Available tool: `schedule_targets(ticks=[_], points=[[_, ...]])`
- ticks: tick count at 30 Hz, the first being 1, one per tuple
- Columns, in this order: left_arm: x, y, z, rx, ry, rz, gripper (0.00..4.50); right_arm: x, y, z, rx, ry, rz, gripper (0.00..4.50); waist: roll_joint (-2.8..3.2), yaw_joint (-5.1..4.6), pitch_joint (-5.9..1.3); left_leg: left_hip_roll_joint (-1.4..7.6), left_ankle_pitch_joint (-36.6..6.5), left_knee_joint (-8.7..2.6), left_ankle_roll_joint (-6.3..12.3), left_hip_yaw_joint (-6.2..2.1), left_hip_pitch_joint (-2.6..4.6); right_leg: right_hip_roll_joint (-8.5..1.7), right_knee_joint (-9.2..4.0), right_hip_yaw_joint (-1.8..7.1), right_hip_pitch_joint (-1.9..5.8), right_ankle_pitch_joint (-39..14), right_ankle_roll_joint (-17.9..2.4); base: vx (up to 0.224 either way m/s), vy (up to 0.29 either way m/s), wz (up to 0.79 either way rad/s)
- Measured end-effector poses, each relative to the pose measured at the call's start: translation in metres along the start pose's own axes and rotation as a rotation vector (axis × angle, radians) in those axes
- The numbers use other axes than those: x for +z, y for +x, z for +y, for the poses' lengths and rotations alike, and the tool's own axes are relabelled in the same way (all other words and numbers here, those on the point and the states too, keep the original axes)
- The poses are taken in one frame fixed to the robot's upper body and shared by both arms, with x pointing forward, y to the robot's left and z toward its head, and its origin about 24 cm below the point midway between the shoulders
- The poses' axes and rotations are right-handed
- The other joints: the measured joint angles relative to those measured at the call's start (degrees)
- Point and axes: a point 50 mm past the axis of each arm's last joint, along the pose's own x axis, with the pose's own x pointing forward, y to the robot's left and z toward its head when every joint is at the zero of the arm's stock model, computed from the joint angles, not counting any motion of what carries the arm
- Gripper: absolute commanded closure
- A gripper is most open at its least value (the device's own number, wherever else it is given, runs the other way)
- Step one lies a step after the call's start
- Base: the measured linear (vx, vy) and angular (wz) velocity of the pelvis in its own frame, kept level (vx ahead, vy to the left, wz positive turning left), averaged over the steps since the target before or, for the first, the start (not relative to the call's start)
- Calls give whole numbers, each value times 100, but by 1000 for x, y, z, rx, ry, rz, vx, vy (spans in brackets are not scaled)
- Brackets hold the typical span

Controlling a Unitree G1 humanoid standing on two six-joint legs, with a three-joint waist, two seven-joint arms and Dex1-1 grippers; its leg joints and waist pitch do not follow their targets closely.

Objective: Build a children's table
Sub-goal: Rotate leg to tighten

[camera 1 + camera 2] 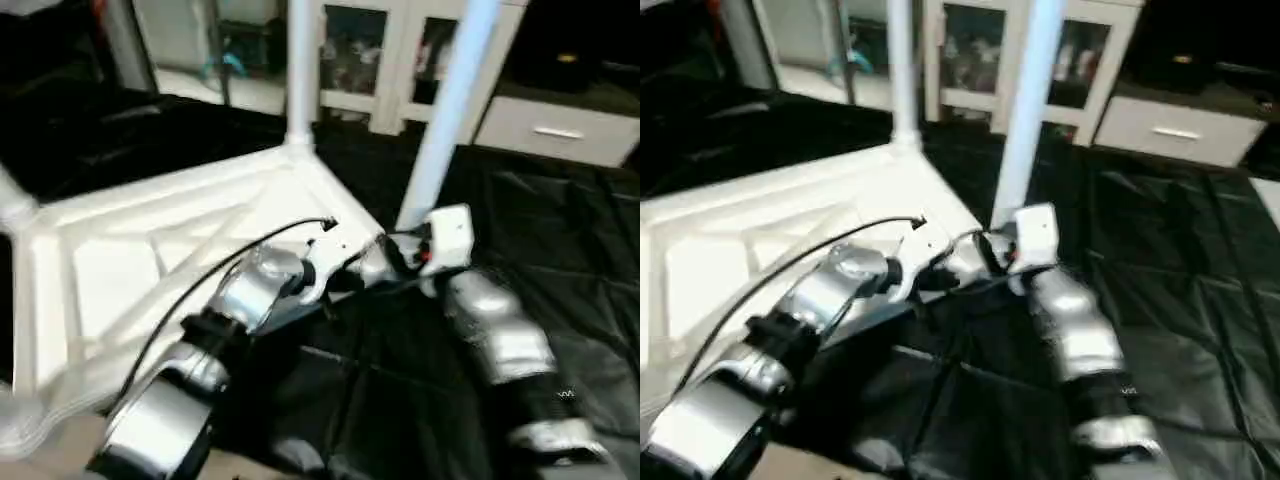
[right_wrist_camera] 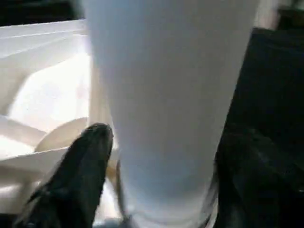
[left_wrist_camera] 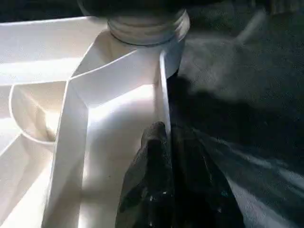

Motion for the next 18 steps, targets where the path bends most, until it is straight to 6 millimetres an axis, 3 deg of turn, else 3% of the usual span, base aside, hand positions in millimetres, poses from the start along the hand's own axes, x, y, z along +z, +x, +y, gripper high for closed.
schedule_targets(ticks=[3, 10, 18], points=[[-4, -8, -3, -69, 25, 12, 450, 8, -19, -17, 157, -98, 44, 23, -5, 128, -1, 9, 1, -20, 3, 4, 7, 2, 26, -5, -5, -43, -3, 0, 0, 0], [-14, -30, -11, -203, 91, 56, 450, 15, -52, -24, 498, -243, 244, 3, -17, 139, 2, 14, 1, -18, 1, 6, 9, 2, 28, -9, 0, -52, -7, 0, 0, 0], [-19, -41, -15, -251, 113, 85, 450, 8, -59, -19, 610, -221, 343, 3, -73, 133, -2, 16, -6, -7, -47, 9, 11, 1, 32, 3, 7, -51, -8, 0, 0, 0]])
